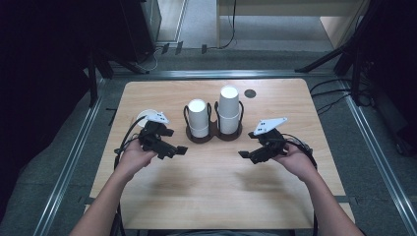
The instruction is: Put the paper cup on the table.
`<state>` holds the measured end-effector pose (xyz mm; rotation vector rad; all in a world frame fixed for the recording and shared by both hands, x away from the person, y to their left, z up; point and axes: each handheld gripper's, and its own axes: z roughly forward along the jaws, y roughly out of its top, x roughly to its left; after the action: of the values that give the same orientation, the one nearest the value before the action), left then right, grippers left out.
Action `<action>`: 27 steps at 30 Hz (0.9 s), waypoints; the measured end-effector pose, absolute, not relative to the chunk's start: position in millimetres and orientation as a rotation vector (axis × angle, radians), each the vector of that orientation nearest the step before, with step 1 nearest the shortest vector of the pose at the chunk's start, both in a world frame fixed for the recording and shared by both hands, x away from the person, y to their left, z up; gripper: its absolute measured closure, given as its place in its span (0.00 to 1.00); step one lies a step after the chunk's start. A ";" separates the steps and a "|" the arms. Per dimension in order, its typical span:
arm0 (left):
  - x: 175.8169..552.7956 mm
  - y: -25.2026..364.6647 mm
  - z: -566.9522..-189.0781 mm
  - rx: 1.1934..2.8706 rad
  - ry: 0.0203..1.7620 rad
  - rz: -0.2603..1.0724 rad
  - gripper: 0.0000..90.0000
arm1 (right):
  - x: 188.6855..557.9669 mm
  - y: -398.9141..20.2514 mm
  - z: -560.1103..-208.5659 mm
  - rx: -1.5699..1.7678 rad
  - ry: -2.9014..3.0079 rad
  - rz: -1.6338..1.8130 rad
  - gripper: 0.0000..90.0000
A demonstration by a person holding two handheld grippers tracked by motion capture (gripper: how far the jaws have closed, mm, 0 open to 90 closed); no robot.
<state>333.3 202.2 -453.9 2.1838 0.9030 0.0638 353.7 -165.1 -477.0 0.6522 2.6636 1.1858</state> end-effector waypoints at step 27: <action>322.8 141.8 -470.8 2.233 0.721 0.097 0.02 | 352.8 -158.3 -475.5 0.622 2.670 1.210 0.22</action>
<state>322.8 141.8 -470.8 2.2330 0.7213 0.0967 352.8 -158.3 -475.5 0.6221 2.6702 1.2098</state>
